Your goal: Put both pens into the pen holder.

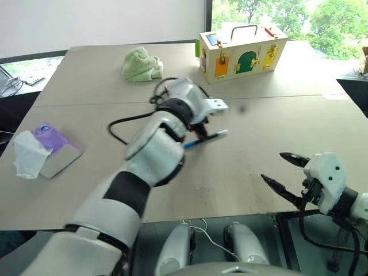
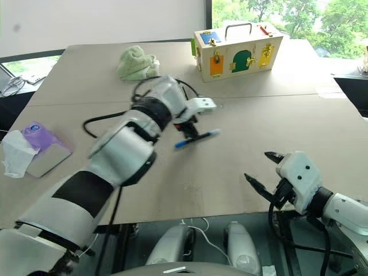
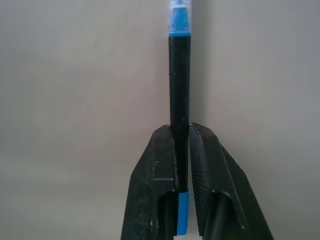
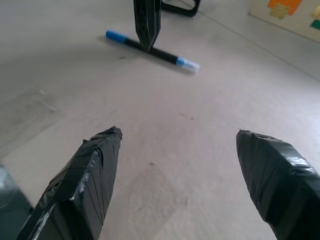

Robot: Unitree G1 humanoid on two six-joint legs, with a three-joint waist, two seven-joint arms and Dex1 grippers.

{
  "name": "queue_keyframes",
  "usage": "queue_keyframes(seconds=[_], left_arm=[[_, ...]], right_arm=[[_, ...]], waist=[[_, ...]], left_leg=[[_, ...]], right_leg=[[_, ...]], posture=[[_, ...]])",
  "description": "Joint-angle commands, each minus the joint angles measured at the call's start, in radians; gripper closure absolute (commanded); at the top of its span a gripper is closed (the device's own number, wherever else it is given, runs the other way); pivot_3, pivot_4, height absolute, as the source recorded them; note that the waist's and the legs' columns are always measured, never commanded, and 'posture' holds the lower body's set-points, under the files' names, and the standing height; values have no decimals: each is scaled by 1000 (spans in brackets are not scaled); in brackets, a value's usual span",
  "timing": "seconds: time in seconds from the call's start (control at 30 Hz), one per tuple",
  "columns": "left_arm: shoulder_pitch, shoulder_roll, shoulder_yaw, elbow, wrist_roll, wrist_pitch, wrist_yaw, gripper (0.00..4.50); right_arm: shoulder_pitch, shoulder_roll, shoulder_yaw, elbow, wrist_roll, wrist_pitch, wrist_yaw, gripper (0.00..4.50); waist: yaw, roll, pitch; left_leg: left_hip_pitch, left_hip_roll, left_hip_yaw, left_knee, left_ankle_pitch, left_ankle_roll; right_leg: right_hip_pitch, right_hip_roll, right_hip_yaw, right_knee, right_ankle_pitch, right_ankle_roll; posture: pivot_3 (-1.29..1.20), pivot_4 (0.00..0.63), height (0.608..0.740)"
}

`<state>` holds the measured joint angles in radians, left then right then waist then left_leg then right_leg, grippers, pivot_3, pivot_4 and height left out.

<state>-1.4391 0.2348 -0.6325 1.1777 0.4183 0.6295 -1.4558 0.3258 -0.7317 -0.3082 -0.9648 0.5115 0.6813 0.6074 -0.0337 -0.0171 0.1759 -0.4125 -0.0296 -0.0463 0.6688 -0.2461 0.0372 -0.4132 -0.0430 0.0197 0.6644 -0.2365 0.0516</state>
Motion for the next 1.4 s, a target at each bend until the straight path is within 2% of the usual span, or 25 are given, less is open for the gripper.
queue_keyframes(seconds=[0.03,0.07,0.13,0.17,0.2,0.27,0.4,0.57,0.83,1.13,1.4], left_arm=[[129,155,-37,-224,42,-68,-62,4453],[178,210,-36,-289,46,-106,-64,4453],[254,293,-28,-385,52,-188,-40,3589],[275,318,-20,-409,44,-198,-52,3418],[288,332,-9,-428,36,-198,-62,2768],[293,348,1,-452,27,-192,-93,2071],[251,325,-4,-409,38,-213,-94,280],[150,239,-20,-253,62,-318,-31,280],[3,71,-12,36,90,-392,71,280],[-47,-22,22,119,98,-425,146,280],[-89,-84,82,140,76,-345,192,280]], right_arm=[[-8,-2,33,-20,-12,-46,10,592],[-15,-1,51,-18,-13,-53,10,592],[-27,-2,83,-12,-19,-65,15,592],[-34,-5,98,-7,-23,-71,20,592],[-40,-8,111,-2,-30,-76,23,592],[-54,-12,128,8,-36,-81,26,592],[-94,-11,154,30,-34,-80,24,592],[-137,-7,186,38,-37,-62,8,592],[-90,9,183,-15,-45,-43,-50,592],[-60,32,202,-76,-52,0,-132,592],[-58,41,207,-80,-49,0,-158,592]], waist=[[-1,0,0],[0,0,-1],[-3,1,-2],[0,1,-3],[2,0,-3],[2,0,-4],[0,-1,-4],[12,-1,-4],[35,-3,-3],[46,-3,-3],[45,-4,-2]], left_leg=[[0,0,0,0,0,0],[0,0,0,0,0,0],[0,0,0,0,0,0],[1,0,1,0,0,0],[0,0,-1,1,0,0],[1,0,-1,1,0,0],[3,0,0,2,0,0],[5,0,-1,2,0,0],[-3,-3,-4,5,0,1],[-3,-3,-4,5,0,1],[-4,-3,-5,6,-1,1]], right_leg=[[0,-1,0,0,0,0],[0,-3,0,0,0,0],[0,-5,1,-1,0,0],[0,-6,1,-1,0,0],[1,-7,2,0,0,0],[2,-6,0,0,0,0],[3,-1,-2,1,0,0],[6,0,-3,1,-2,4],[2,-3,-6,0,0,0],[2,-3,-7,0,0,1],[2,-3,-8,-1,0,1]], posture=[[0,150,740],[0,150,740],[0,150,740],[0,150,740],[0,150,740],[0,150,740],[0,150,740],[0,150,740],[0,150,740],[0,150,740],[0,150,740]])
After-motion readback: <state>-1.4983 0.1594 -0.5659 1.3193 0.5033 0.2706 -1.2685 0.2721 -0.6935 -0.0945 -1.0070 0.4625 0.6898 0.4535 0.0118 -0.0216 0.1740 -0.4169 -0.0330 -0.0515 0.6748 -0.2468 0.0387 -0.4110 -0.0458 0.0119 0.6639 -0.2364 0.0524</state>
